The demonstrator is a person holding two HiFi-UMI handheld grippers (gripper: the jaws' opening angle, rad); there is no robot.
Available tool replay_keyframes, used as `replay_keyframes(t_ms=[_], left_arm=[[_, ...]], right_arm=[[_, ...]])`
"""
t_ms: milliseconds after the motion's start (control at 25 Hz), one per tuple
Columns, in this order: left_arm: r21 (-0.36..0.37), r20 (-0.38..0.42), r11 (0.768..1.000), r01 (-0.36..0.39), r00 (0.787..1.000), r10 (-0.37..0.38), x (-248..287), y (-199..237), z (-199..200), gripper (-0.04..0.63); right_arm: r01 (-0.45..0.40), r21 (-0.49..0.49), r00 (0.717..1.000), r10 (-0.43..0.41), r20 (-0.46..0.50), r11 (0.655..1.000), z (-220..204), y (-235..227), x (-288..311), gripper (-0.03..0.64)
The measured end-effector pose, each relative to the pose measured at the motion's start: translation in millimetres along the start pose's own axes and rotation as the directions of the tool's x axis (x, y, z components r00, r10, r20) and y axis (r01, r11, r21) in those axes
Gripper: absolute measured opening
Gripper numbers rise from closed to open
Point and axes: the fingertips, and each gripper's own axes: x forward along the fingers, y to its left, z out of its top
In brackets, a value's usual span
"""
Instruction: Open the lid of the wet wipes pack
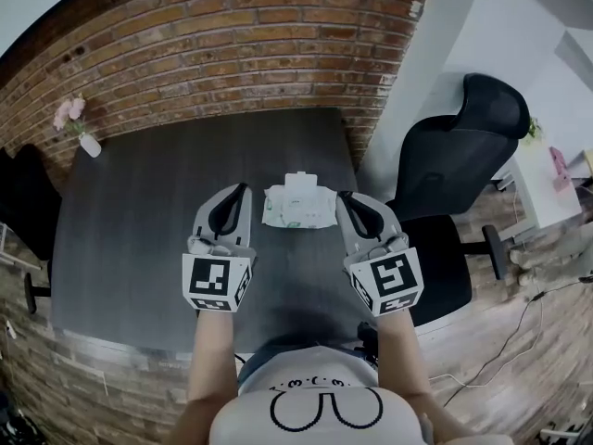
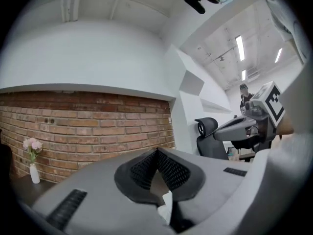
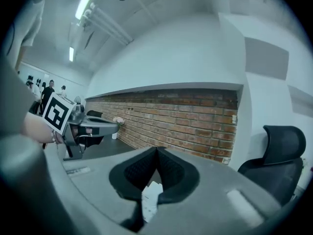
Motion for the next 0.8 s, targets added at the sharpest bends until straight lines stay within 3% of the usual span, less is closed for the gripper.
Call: replay_keyframes(t_ms=[240,480,800], left_arm=[[0.095,0.047,0.995,-0.012,0.999,0.007,-7,0,21,-0.002],[0.087,0.081,0.996,-0.012,0.997,0.005,-10,-3,32,-0.002],[0.080,0.087,0.997,-0.008,0.996,0.001,-12,-6,34,-0.002]], right_arm=[[0.051,-0.010,0.998,-0.051,0.024,0.999,15,-13,-11,-0.003],[0.062,0.046,0.998,-0.064,0.030,0.997,19,-25,-21,-0.003],[0.047,0.036,0.999,-0.047,0.017,0.998,16,-20,-25,-0.002]])
